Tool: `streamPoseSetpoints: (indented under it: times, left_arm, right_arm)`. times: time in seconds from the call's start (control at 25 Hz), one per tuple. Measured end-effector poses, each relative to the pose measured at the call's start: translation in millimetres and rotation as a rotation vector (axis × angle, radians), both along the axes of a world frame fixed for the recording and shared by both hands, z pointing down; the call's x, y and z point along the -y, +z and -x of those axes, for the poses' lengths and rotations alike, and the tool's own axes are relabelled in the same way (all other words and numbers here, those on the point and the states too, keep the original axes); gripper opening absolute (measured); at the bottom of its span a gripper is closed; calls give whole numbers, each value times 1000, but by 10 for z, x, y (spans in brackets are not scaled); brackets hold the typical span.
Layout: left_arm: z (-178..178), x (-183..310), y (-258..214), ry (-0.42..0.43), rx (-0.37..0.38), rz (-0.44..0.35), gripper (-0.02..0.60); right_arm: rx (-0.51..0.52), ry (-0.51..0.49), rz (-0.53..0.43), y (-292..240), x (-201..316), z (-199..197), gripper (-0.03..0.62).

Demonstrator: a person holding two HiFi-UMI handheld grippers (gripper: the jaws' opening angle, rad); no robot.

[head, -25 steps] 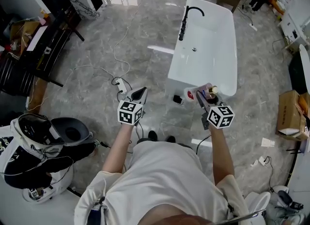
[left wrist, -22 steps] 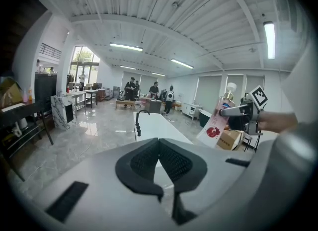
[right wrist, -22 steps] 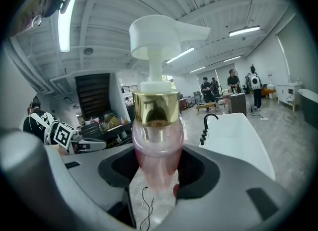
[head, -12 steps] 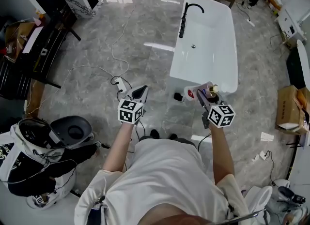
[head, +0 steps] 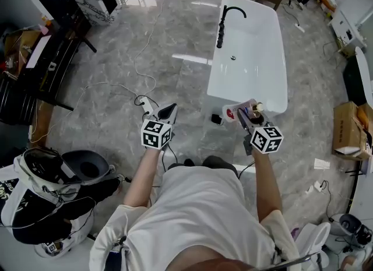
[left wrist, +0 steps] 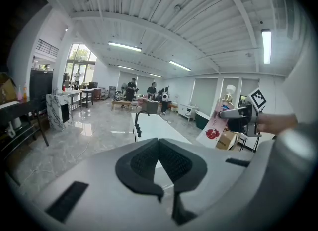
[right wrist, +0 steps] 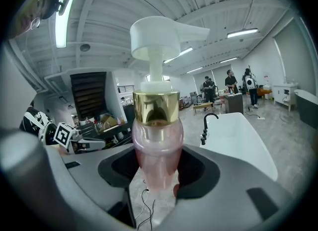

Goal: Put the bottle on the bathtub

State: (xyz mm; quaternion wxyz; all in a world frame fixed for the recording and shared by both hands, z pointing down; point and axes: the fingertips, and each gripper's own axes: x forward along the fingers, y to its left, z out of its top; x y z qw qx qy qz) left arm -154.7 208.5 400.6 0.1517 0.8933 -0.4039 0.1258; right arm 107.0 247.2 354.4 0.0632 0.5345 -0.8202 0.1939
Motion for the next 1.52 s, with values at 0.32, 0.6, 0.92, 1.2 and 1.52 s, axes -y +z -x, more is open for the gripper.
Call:
streamPoseSetpoints:
  times: [0.32,0.6,0.92,1.2,1.52]
  left_arm:
    - [132,146,0,-15,-4,2,8]
    - [206,298,119,-31,3,18,8]
    - [15,803,227,-42,18,47,8]
    - [-192,1322,323,-40,31,68,8]
    - [-531,1958,539,-27,58,124,8]
  right_arm:
    - [-11,-4,3,15,198,77,232]
    - [-15,-22,18,159,404,152,232]
    - [-16,-55,44,313,999,42,233]
    - [-22,-73,77,485,1562,-96,233]
    - [-14,-109,117,724,2255,-329,233]
